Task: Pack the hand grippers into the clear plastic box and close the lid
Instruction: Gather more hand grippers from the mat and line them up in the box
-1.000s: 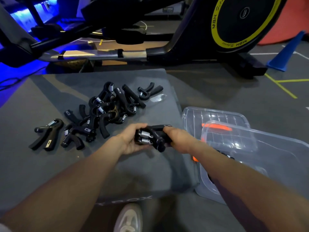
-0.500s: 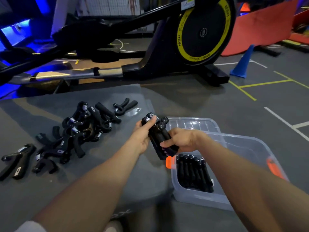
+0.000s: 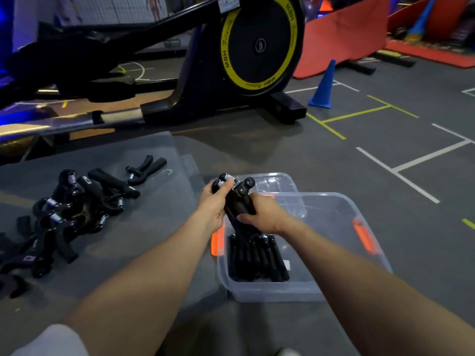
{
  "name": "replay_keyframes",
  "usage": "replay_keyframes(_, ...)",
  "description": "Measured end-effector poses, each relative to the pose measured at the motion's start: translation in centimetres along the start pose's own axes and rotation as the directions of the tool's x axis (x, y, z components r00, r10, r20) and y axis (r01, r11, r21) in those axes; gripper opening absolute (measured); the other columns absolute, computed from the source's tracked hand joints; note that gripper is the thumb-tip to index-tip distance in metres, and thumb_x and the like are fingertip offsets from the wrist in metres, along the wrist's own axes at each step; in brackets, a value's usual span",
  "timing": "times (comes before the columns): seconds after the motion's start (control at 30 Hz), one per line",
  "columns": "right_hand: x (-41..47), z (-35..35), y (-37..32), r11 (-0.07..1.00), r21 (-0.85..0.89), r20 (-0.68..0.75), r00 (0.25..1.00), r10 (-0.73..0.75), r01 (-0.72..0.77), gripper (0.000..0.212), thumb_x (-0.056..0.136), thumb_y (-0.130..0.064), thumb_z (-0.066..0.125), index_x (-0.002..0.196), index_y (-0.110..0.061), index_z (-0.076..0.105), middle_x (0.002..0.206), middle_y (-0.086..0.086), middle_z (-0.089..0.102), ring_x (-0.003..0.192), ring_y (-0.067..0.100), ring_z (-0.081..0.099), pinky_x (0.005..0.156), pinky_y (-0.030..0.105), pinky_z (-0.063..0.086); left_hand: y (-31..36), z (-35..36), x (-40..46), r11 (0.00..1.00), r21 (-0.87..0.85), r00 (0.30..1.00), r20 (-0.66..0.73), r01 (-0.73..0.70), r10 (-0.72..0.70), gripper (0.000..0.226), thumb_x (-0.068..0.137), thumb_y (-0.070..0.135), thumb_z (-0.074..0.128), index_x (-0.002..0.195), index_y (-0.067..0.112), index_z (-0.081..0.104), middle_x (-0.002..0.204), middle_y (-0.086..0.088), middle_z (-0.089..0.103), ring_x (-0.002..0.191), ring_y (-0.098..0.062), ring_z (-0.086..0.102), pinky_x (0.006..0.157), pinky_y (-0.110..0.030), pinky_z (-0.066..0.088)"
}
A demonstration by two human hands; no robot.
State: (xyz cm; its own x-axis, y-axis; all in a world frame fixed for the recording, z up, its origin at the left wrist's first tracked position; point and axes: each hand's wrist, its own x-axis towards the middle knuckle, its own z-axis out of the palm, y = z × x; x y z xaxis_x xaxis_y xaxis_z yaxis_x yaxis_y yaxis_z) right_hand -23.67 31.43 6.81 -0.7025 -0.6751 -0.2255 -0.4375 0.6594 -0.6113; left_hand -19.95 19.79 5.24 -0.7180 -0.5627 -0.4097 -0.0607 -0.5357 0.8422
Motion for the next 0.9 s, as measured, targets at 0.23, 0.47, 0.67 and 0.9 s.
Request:
replay_keyframes(0.23, -0.5, -1.2, 5.6, 0.974, 0.049, -0.083, 0.971, 0.224, -0.221, 0.038, 0.089, -0.022, 0.060, 0.120, -0.001, 0.051, 0.119, 0.018, 0.061, 0.111, 0.033, 0.058, 0.085, 0.029, 0.044, -4.4, 1.9, 1.7, 0.664, 0.738, 0.988, 0.018, -0.116, 0.154, 0.039, 0.095, 0.032, 0.046, 0.121, 0.003, 0.052, 0.127, -0.023, 0.054, 0.113, -0.034, 0.054, 0.091, -0.032, 0.039)
replay_keyframes(0.47, 0.1, 1.0, 10.9, 0.894, 0.024, -0.082, 0.890, 0.449, -0.448, 0.038, 0.092, -0.024, 0.056, 0.121, 0.000, 0.051, 0.124, 0.018, 0.060, 0.115, 0.034, 0.057, 0.090, 0.032, 0.045, -9.4, -2.6, 3.7, 0.221, 0.967, 0.970, -0.164, 0.123, 0.180, 0.050, 0.089, 0.024, 0.058, 0.129, 0.001, 0.040, 0.137, -0.020, 0.038, 0.129, -0.036, 0.036, 0.109, -0.039, 0.030)
replay_keyframes(0.67, 0.5, 3.1, 13.8, 0.845, -0.009, -0.093, 0.842, 0.532, -0.535, 0.034, 0.092, -0.020, 0.055, 0.116, 0.004, 0.057, 0.119, 0.020, 0.063, 0.112, 0.034, 0.059, 0.086, 0.031, 0.046, -11.0, -3.4, 4.4, 0.317, 0.946, 0.938, -0.166, 0.065, 0.303, 0.026, 0.091, 0.006, 0.045, 0.114, 0.000, 0.054, 0.123, -0.024, 0.053, 0.116, -0.039, 0.050, 0.097, -0.041, 0.041)
replay_keyframes(0.9, 0.5, 5.6, 16.3, 0.800, 0.007, -0.099, 0.796, 0.598, -0.600, 0.029, 0.090, -0.005, 0.052, 0.117, 0.006, 0.057, 0.118, 0.020, 0.063, 0.109, 0.035, 0.061, 0.085, 0.035, 0.050, -11.9, -4.1, 2.8, 0.420, 0.907, 0.902, -0.159, -0.026, 0.401, 0.028, 0.092, 0.009, 0.045, 0.116, 0.009, 0.059, 0.121, -0.018, 0.057, 0.112, -0.036, 0.054, 0.094, -0.037, 0.042)
